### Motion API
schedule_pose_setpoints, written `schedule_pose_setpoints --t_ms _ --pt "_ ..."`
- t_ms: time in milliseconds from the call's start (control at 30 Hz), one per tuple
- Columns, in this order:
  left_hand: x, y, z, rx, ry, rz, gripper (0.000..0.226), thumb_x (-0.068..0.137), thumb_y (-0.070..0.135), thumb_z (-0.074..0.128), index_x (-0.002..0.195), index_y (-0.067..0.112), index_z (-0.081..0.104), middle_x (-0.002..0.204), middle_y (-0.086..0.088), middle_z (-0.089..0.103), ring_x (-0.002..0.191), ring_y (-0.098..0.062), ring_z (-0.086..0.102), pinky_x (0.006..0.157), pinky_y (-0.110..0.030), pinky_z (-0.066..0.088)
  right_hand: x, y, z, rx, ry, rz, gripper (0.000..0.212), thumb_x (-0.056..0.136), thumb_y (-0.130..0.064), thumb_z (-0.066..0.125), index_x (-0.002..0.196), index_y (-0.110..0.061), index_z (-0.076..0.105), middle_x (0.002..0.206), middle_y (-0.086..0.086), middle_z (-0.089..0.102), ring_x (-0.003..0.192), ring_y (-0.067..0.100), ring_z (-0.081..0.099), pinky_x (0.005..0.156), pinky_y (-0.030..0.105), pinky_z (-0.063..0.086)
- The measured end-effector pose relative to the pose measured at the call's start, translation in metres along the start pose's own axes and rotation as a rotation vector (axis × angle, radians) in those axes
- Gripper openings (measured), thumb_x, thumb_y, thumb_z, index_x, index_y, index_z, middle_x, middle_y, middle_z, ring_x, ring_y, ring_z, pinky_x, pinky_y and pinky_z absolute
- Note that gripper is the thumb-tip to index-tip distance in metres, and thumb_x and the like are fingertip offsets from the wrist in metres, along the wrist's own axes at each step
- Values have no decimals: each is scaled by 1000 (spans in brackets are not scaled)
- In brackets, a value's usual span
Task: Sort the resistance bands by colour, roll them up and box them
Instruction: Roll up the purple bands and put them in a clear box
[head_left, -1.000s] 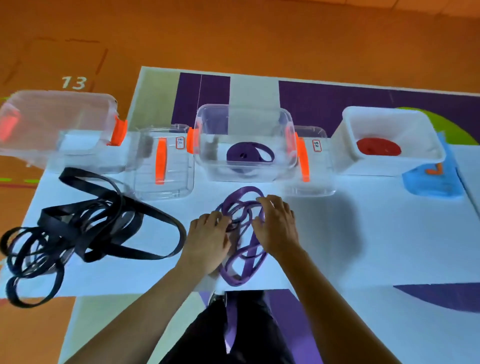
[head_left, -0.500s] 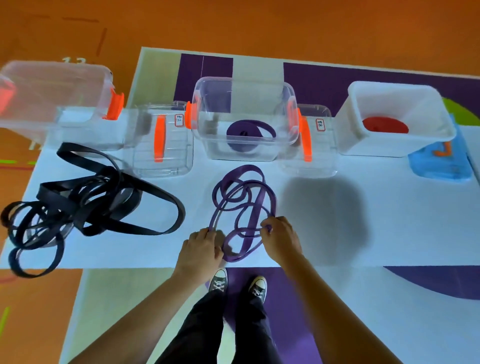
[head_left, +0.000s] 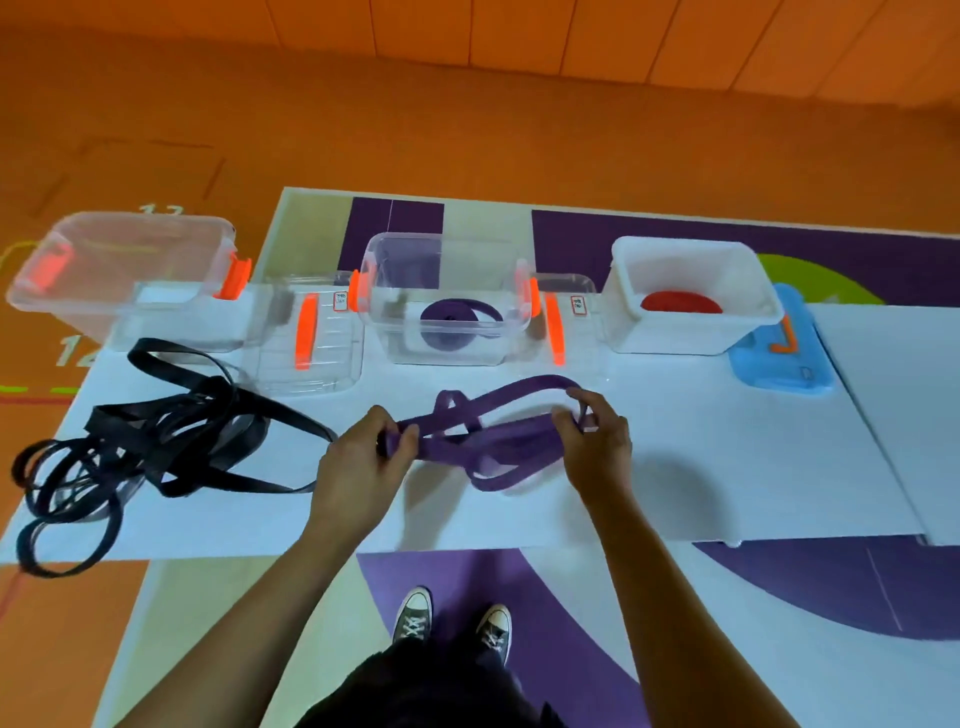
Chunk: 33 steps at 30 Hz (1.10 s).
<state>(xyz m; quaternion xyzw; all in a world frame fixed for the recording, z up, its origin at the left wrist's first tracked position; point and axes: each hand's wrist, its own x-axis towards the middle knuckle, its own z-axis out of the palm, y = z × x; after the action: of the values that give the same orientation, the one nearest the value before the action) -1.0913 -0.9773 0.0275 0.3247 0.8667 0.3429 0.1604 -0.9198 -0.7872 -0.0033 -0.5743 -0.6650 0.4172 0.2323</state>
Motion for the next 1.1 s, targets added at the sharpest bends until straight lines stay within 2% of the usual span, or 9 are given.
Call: schedule_pose_setpoints --t_ms 167,300,433,567,733,833,933,1000,1100 --pt "10 41 -16 -159 95 55 38 97 31 59 69 17 37 55 3 42 56 -20 40 59 -35 37 16 -15 -42 142 135 141 18 99 -25 57 113 -31 66 106 -2 69 95 23 64 83 37 56" --pt "17 69 -23 -159 114 116 37 94 26 61 67 19 36 55 3 41 56 -18 37 58 -34 35 26 -30 -72 282 246 131 31 96 -9 51 107 -34 66 100 0 68 95 26 67 84 43 61" --pt "22 84 -29 -166 145 208 32 94 26 64 71 18 42 61 1 45 62 -23 42 59 -36 39 30 -52 -99 378 338 43 39 93 2 51 107 -31 68 104 6 67 83 18 60 56 11 48" --pt "30 99 -47 -141 153 318 21 90 13 67 82 25 51 82 7 56 72 -15 53 65 -31 45 31 -77 -114 404 381 -157 48 86 7 54 103 -37 60 112 -5 64 104 23 62 80 25 57" --pt "37 116 -53 -153 30 406 33 90 -6 59 99 26 60 95 25 53 83 -4 55 72 -22 44 34 -111 -113 472 214 -305 40 92 13 50 118 -18 45 113 18 65 81 30 67 63 12 49" --pt "34 116 -46 -223 -31 444 39 92 -7 58 108 27 64 107 27 58 103 -1 57 84 -14 44 26 -128 -100 434 86 -361 53 96 9 50 140 -17 37 106 8 71 70 17 67 62 13 50" --pt "26 120 -48 -431 -99 327 50 94 -4 60 125 34 61 119 14 65 109 -9 63 86 -20 51 24 -132 -87 339 -6 -402 70 97 4 53 155 -27 28 107 -7 74 86 16 71 80 23 56" --pt "24 125 -49 -637 -91 163 52 94 1 66 132 35 55 105 0 71 93 -11 68 77 -21 53 27 -133 -84 258 -43 -403 55 95 1 56 143 -26 51 108 -12 75 94 17 70 86 35 57" --pt "28 127 -51 -766 -84 -44 40 92 11 72 126 26 59 81 -12 69 76 -15 67 67 -20 53 22 -139 -84 266 -49 -411 39 93 -4 61 124 -28 66 99 -13 76 88 17 70 76 35 56"
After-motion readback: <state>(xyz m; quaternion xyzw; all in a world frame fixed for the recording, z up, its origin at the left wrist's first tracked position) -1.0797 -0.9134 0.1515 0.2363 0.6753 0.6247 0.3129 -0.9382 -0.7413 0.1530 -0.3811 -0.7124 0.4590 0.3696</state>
